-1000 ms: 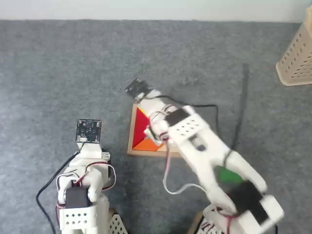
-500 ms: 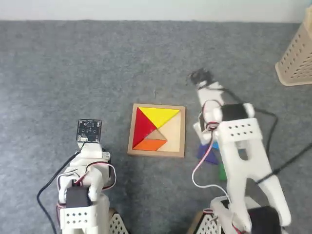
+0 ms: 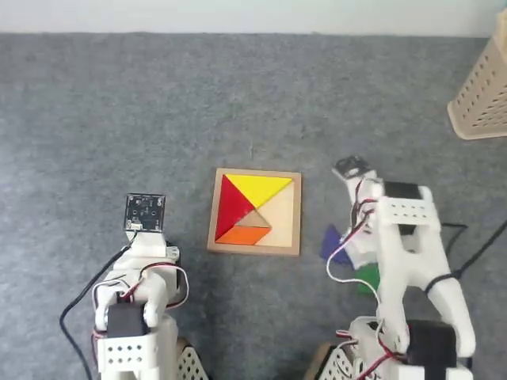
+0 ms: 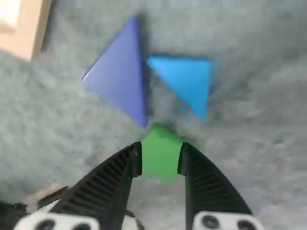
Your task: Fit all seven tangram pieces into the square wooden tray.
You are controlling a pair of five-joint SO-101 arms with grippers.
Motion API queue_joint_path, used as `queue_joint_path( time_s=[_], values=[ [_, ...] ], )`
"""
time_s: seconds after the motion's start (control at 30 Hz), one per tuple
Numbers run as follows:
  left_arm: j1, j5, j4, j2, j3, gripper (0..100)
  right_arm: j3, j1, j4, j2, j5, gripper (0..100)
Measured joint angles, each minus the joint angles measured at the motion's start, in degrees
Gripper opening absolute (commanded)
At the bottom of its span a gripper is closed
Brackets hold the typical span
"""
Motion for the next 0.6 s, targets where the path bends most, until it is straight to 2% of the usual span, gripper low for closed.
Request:
queue_joint_path(
  time_s=[0.13,0.4,0.6],
  values=[
    [0.00,0.00,0.00,0.00,0.00,1,1.85,-0.26,-0.26,0.00,-2.02,24.1],
    [0.00,0.00,0.00,0.00,0.00,1,7.30,-0.09,-5.45,-0.26,-0.70,24.3],
    [0.00,0.00,0.00,0.00,0.00,1,8.62,3.34,-7.65,0.18,-0.53,24.2]
  ],
)
